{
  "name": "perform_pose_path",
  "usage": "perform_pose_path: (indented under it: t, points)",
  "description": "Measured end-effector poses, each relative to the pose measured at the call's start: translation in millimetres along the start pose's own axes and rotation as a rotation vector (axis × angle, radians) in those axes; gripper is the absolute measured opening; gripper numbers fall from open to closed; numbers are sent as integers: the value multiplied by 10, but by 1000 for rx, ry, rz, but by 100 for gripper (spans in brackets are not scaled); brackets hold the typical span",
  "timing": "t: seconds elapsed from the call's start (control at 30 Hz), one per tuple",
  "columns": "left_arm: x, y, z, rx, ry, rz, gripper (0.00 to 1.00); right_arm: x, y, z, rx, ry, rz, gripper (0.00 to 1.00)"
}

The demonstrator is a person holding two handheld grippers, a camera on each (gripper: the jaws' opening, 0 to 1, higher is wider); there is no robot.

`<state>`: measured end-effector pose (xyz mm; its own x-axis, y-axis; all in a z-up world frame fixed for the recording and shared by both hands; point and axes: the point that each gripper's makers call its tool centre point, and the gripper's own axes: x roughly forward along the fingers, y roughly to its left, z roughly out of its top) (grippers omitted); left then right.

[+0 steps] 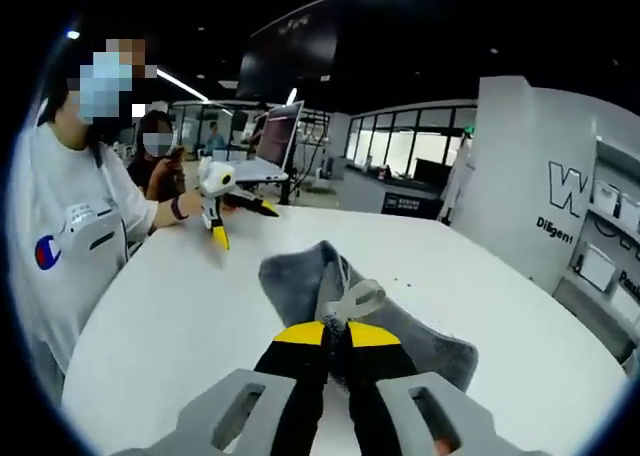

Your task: Open the folded towel by lifting each exposed corner and separating the folded layers until the towel lies flat within the target outline without major curled edges

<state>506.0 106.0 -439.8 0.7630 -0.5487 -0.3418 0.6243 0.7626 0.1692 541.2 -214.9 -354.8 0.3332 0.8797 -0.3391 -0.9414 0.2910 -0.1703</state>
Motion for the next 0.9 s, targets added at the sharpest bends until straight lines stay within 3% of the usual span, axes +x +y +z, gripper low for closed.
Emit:
perform_pose_path:
  t: [0.9]
  points:
    - [27, -31, -37, -2, 10, -9, 97, -150, 143, -320, 35, 52, 9, 2]
